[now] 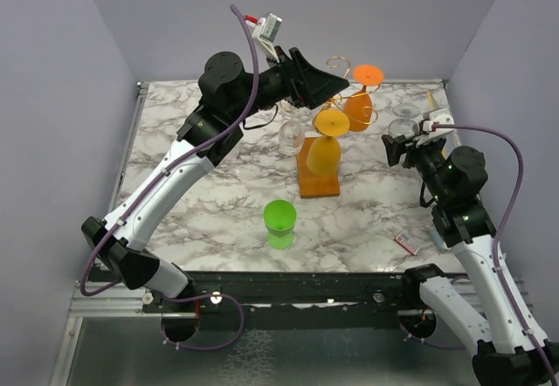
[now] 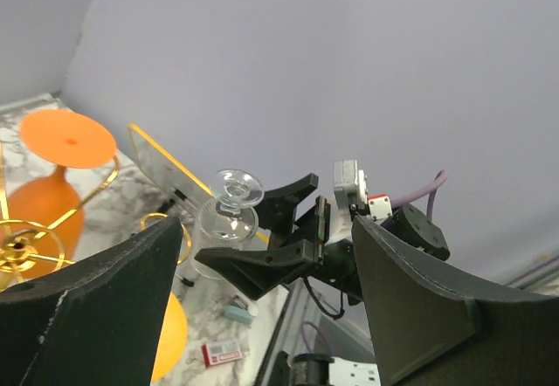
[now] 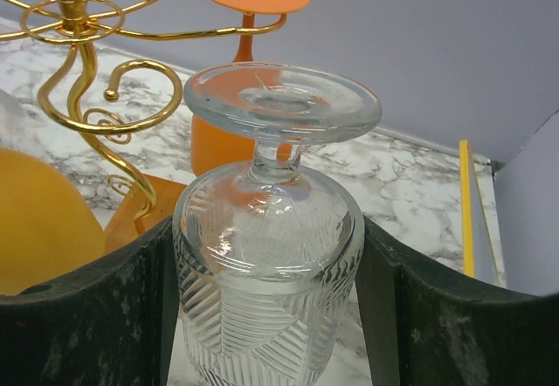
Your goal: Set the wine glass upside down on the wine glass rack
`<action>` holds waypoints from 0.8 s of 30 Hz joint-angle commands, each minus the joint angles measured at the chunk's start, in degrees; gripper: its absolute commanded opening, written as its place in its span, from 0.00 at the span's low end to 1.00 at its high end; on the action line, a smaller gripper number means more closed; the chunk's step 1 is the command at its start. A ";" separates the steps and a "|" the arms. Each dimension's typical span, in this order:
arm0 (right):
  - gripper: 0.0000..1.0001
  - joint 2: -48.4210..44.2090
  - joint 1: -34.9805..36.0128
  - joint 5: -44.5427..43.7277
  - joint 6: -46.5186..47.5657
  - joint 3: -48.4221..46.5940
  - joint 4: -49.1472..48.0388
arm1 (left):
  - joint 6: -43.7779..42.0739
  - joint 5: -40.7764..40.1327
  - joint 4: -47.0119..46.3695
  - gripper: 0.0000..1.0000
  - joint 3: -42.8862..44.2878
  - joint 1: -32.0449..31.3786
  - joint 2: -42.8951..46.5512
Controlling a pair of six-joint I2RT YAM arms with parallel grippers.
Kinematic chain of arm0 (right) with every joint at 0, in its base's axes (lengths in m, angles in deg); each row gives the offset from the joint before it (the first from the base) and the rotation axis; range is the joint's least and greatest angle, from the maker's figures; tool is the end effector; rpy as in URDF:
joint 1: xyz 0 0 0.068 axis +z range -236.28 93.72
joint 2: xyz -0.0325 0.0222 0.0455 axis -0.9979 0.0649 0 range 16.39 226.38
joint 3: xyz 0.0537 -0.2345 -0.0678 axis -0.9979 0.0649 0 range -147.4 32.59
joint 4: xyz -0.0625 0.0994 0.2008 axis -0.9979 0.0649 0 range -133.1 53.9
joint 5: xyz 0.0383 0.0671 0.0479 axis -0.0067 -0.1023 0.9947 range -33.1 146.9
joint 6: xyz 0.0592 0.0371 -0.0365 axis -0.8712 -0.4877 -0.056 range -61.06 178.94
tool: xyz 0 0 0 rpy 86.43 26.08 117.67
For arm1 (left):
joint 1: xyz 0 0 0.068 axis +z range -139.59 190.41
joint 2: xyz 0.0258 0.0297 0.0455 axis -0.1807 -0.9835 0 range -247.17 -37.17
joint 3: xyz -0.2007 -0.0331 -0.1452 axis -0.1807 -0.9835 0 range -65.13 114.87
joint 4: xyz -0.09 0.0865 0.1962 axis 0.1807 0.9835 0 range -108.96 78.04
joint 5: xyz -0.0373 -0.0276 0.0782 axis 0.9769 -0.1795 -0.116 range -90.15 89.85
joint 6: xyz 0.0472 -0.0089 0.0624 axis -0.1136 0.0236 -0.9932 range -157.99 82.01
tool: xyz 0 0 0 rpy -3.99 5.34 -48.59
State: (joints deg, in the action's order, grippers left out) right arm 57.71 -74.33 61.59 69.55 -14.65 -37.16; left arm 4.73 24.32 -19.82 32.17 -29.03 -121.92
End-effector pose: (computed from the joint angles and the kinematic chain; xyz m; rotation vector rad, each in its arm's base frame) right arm 0.1824 0.0442 0.3539 -0.3702 1.5275 0.0826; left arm 0.2335 -0.2284 0.4892 0.3616 1.4808 -1.4635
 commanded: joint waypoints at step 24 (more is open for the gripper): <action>0.20 15.02 0.10 15.23 -4.33 6.69 -36.79 | -6.52 -0.57 5.39 0.84 3.02 8.30 -1.52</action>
State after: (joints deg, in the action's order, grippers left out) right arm 72.11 -74.33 71.64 63.74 -6.10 -68.81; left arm -0.58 24.14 -15.82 33.74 -21.18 -122.71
